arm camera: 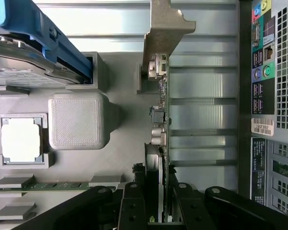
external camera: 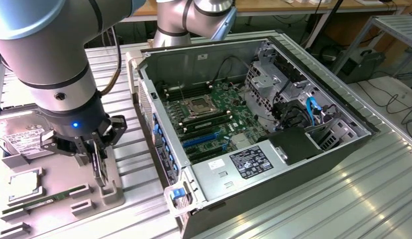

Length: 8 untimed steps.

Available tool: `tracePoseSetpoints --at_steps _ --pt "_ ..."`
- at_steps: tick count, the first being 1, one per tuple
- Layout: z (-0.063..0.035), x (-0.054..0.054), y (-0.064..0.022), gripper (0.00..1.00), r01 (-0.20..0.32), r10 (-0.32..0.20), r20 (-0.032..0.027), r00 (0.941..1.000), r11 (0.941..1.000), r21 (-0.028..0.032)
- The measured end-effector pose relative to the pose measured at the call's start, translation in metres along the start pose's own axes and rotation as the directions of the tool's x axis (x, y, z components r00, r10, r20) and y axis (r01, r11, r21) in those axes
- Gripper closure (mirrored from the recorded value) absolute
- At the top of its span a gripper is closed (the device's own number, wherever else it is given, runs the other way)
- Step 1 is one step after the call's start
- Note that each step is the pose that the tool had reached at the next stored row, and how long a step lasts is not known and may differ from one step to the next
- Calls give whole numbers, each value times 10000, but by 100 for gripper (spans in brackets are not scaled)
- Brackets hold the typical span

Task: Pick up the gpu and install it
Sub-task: 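Pick up the gpu and move the gpu toward the slot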

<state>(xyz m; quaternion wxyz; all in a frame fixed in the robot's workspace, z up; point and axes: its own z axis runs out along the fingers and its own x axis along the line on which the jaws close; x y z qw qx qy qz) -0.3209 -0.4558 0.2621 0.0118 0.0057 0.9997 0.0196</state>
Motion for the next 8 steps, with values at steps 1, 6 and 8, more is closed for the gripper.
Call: tracePoseSetpoints --at_steps 1,6,8 --pt "-8 0 0 73 0 0 0 10000 10000 0" --pt "-35 -1 1 73 0 0 0 10000 10000 0" --pt "-43 -1 2 73 0 0 1 10000 10000 -1"
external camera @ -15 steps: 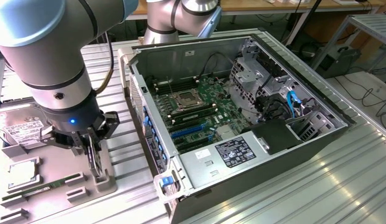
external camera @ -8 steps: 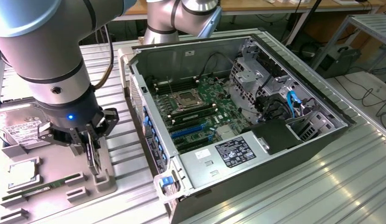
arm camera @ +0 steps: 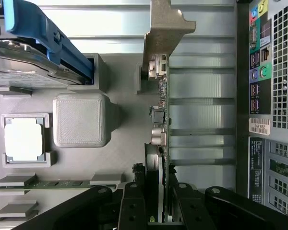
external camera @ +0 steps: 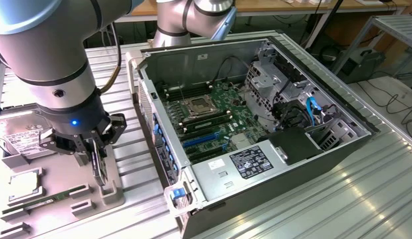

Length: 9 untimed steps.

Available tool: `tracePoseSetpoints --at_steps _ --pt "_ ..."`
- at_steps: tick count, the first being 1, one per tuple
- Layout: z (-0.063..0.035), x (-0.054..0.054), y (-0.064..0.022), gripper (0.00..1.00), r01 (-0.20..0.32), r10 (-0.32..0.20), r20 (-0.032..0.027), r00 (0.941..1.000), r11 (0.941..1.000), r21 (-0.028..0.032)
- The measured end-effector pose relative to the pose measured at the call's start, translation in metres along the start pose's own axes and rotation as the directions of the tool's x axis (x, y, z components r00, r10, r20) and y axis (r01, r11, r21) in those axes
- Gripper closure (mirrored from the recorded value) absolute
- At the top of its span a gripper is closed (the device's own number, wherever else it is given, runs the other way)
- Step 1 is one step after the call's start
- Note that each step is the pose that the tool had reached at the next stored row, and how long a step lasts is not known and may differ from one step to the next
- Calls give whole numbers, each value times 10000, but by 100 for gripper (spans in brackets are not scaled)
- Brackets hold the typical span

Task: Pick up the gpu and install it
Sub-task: 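Pick up the gpu and move the gpu toward the slot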

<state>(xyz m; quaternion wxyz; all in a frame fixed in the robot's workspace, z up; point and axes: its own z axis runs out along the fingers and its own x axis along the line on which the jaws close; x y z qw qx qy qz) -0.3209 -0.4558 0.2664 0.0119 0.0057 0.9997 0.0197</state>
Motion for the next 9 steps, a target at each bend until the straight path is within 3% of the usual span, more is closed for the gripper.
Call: tracePoseSetpoints --at_steps 9 --pt "-47 -1 1 73 0 0 -3 10000 10000 5"
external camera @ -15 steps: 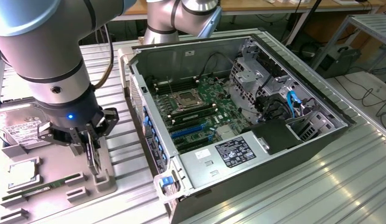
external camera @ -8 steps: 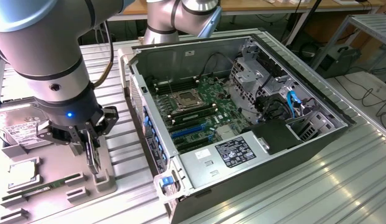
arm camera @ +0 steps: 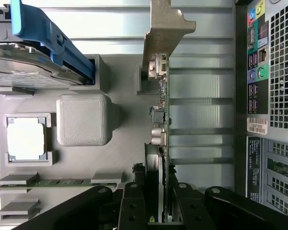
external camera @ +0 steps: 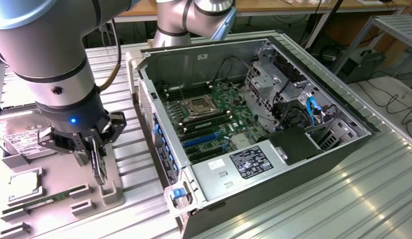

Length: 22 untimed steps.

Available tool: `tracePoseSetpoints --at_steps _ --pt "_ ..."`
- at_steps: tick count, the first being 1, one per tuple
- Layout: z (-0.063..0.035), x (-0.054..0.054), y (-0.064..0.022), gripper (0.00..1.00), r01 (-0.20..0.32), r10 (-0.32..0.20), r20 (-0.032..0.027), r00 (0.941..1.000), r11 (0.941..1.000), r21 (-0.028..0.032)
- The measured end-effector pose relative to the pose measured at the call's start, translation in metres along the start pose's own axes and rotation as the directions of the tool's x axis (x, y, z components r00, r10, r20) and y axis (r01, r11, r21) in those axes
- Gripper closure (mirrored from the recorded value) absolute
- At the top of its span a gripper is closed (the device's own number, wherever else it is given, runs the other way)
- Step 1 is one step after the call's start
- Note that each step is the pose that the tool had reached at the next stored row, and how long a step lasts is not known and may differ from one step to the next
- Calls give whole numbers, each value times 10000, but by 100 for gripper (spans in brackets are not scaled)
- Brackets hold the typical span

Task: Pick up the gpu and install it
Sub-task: 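Pick up the gpu and move the gpu toward the slot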

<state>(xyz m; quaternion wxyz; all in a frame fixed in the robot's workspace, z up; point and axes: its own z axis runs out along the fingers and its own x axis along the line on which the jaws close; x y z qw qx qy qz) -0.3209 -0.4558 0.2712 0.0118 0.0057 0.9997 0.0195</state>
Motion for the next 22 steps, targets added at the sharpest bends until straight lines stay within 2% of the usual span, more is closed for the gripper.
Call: tracePoseSetpoints --at_steps 22 --pt "-149 -4 6 73 1 -1 1 10000 10000 20"
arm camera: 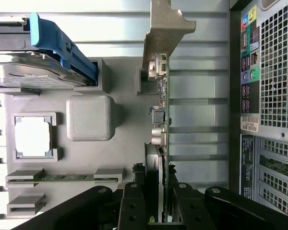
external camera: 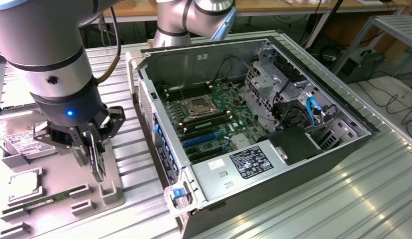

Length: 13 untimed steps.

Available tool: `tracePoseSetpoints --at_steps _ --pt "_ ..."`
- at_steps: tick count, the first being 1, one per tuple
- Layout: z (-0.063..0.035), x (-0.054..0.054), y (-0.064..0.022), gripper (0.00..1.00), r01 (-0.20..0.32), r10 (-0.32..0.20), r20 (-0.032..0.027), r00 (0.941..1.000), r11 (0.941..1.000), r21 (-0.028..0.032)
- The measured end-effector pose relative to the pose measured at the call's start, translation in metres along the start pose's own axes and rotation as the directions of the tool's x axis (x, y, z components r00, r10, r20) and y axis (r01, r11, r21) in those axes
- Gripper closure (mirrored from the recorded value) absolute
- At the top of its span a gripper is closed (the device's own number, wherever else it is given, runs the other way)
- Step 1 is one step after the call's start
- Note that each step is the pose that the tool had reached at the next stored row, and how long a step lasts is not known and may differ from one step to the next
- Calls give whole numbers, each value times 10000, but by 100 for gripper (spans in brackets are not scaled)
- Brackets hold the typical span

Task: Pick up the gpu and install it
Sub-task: 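Pick up the gpu and move the gpu toward the slot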

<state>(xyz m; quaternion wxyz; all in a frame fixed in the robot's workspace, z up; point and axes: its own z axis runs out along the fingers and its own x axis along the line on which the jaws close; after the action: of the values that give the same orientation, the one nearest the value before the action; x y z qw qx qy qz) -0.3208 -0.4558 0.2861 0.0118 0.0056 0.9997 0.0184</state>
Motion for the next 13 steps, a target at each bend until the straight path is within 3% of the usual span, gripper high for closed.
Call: tracePoseSetpoints --at_steps 13 --pt "-124 -2 5 73 -1 1 -1 10000 10000 10"
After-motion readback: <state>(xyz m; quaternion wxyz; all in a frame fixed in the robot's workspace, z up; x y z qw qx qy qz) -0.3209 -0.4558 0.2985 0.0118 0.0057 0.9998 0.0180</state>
